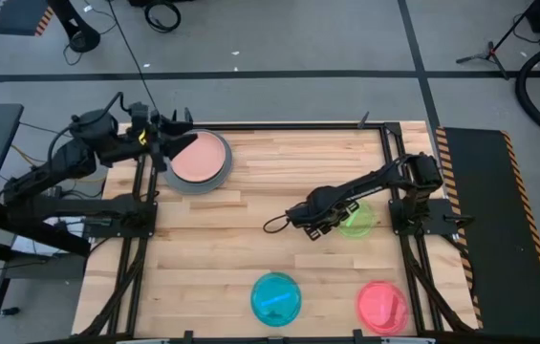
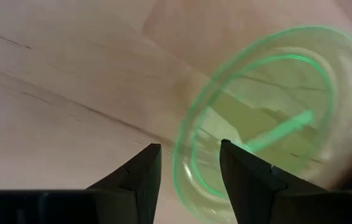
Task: Stack plastic plates
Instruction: Stack the green plate on the blue plate
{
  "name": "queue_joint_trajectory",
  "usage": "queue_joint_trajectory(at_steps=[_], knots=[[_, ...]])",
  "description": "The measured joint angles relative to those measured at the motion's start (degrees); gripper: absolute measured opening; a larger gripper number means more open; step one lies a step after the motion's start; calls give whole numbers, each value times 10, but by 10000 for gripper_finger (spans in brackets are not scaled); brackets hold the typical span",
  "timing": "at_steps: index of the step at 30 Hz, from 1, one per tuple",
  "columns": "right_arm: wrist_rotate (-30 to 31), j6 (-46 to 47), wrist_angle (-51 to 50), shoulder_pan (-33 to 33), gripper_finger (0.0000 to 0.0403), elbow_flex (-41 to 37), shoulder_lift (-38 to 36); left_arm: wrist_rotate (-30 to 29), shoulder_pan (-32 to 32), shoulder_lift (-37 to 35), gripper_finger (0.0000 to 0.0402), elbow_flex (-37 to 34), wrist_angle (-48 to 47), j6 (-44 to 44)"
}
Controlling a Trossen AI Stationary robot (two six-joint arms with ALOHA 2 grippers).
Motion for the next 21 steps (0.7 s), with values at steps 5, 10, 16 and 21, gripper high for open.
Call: queue_joint_trajectory(at_steps=[5, 10, 16, 21], knots=[[4, 5, 55, 9, 169, -21, 0, 0, -36, 30, 245, 0, 62, 0], [42, 21, 59, 23, 169, -28, 0, -4, -51, 58, 245, 0, 67, -14], [50, 52, 60, 24, 157, -56, -1, -11, -57, 86, 245, 0, 67, -13], [53, 79, 60, 29, 131, -71, -2, -17, -34, 107, 245, 0, 85, -4]])
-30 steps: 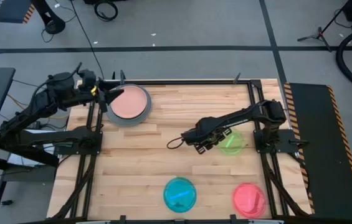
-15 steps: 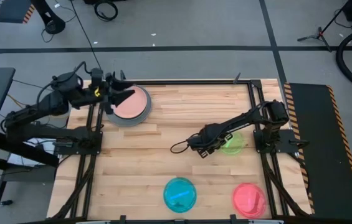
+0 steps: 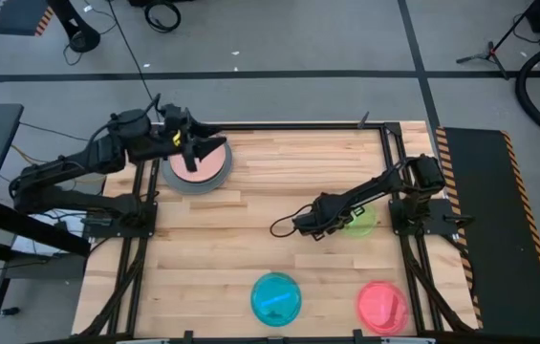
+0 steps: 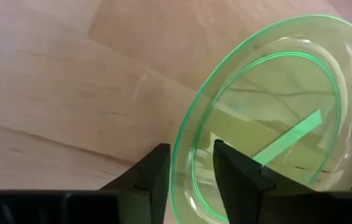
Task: Stack plastic plates
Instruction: Stack the green plate on the blue plate
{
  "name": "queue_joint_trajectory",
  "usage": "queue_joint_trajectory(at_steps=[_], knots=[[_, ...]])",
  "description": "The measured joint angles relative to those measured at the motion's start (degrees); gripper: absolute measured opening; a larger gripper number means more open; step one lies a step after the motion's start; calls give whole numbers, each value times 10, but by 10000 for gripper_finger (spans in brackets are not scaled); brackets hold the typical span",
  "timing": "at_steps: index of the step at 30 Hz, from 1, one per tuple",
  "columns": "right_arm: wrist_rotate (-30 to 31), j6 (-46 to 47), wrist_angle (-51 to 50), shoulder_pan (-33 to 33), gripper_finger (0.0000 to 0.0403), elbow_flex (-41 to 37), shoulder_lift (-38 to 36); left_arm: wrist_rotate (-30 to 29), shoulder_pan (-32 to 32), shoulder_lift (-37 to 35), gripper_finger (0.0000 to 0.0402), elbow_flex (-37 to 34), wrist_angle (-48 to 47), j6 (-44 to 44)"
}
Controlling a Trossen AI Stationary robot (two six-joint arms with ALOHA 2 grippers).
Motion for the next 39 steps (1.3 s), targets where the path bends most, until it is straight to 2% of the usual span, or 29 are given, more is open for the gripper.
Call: queue_joint_trajectory(at_steps=[7, 11, 16, 21, 28, 34, 36, 39], knots=[[10, -14, 6, 3, 60, -2, 1, 6, 9, 9, 245, 0, 4, -16], [40, -1, 7, 5, 13, -3, 3, 6, 9, 7, 245, 0, 2, -16], [38, -31, 3, 6, 17, 7, 4, 7, 9, -5, 245, 0, -24, -2], [47, -82, -11, 32, 7, 67, -8, 7, 9, -24, 244, 0, -100, 15], [68, -279, 39, 63, 7, 134, -32, -22, 6, -38, 234, 0, -124, 8], [95, -442, 32, 96, 4, 173, -48, -24, -6, -47, 233, 0, -128, 8], [105, -532, 38, 115, 4, 186, -50, -23, -12, -54, 233, 0, -130, 9], [107, -740, 63, 152, 3, 191, -50, -23, -23, -65, 233, 0, -138, 9]])
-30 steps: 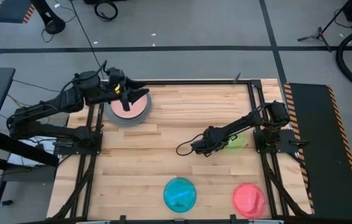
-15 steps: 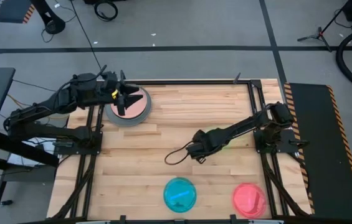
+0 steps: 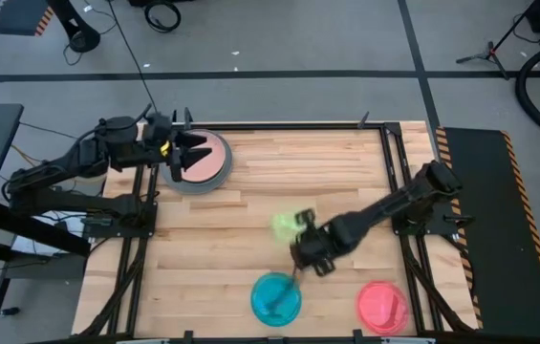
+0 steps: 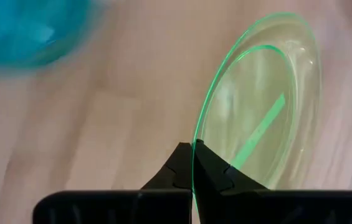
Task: Stack plastic plates
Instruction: Stack the green plate on the blue plate
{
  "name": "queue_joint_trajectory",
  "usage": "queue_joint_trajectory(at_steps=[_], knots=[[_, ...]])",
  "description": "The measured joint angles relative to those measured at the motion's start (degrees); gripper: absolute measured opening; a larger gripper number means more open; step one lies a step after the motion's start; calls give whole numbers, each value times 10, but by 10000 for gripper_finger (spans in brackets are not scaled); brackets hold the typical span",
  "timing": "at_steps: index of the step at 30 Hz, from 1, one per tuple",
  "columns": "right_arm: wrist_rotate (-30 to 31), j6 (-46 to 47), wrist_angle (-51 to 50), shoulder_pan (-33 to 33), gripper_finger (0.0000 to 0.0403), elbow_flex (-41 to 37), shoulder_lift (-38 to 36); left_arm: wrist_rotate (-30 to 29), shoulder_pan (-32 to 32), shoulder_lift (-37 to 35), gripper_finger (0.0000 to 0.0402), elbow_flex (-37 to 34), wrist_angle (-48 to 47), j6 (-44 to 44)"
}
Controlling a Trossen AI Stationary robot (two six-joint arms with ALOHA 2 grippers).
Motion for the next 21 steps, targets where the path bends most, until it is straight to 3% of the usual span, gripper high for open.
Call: queue_joint_trajectory(at_steps=[4, 9, 16, 21], knots=[[-27, -257, 31, 42, 4, 0, 0, 0, -4, -20, 233, 0, -49, -1], [0, -415, 60, 73, 5, 0, 0, 0, -4, -45, 233, 0, -124, -15], [-23, -517, 132, 117, 7, 0, 7, 0, -4, -62, 233, 0, -116, -20], [-48, -475, 161, 142, 7, -17, 7, -1, -14, -63, 233, 0, -80, -28]])
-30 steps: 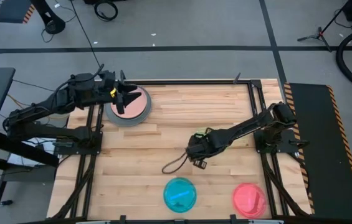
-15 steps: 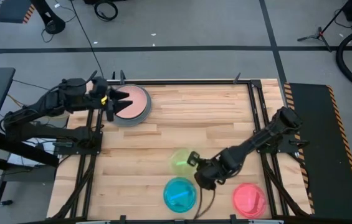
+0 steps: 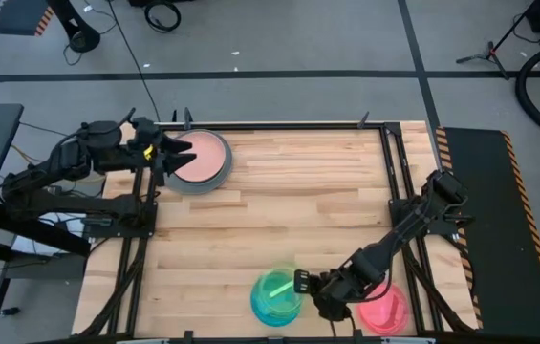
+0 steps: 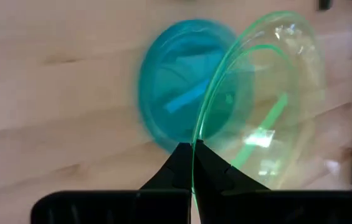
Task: Stack plastic plates
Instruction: Stack the green plate on the blue plate
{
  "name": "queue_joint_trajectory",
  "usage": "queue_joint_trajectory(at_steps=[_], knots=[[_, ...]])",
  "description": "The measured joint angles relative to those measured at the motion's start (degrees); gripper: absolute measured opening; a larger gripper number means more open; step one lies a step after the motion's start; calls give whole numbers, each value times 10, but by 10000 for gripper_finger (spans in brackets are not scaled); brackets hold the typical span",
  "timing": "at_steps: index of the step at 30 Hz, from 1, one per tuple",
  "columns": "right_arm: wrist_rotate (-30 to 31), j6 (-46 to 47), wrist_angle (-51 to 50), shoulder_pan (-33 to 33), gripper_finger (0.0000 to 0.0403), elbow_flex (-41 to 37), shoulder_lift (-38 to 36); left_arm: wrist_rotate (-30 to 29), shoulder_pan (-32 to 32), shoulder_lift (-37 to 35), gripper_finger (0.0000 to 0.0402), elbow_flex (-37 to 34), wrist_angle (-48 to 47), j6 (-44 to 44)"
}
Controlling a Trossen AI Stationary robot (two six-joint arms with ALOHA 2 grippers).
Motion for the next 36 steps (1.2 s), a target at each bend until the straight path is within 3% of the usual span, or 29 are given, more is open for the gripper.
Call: queue_joint_trajectory(at_steps=[20, 36], knots=[[-54, -91, 213, -11, 8, -121, 0, -4, -25, 4, 233, 0, 85, 12], [-82, -86, 237, -12, 9, -124, 38, -9, -66, 40, 233, 0, 136, -29]])
